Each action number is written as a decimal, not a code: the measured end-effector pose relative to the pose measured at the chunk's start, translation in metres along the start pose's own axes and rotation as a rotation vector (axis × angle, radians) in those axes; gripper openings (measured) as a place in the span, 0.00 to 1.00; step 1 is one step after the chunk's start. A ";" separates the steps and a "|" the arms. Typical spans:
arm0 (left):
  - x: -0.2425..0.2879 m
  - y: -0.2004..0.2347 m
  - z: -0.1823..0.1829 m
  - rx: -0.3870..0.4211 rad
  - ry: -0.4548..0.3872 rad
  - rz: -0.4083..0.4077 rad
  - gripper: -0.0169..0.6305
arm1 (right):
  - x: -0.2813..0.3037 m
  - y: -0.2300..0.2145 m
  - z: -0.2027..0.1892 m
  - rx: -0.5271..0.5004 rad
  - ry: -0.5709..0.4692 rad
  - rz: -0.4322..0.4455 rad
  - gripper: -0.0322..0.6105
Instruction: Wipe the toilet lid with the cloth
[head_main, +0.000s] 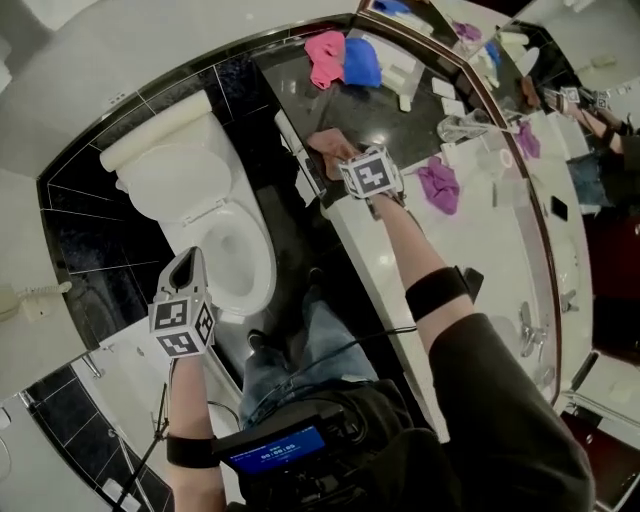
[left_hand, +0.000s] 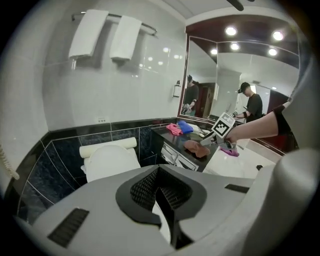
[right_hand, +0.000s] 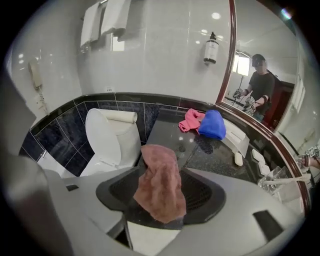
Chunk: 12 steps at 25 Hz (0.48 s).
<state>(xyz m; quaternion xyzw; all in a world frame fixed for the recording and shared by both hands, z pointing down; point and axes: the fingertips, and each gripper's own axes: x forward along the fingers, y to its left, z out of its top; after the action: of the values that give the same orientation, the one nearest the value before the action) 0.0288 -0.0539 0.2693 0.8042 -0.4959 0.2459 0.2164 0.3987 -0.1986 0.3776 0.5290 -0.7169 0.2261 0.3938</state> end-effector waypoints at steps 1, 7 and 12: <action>0.008 -0.002 0.002 -0.006 0.003 0.005 0.03 | 0.008 -0.002 0.003 0.000 0.003 0.020 0.49; 0.035 -0.012 0.000 -0.031 0.024 0.021 0.03 | 0.047 -0.003 -0.008 -0.020 0.061 0.092 0.47; 0.037 -0.015 -0.003 -0.034 0.035 0.031 0.03 | 0.061 0.001 -0.028 -0.008 0.121 0.133 0.25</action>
<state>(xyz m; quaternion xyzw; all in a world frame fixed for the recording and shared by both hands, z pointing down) 0.0561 -0.0720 0.2927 0.7882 -0.5086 0.2547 0.2347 0.3992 -0.2134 0.4428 0.4640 -0.7262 0.2805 0.4228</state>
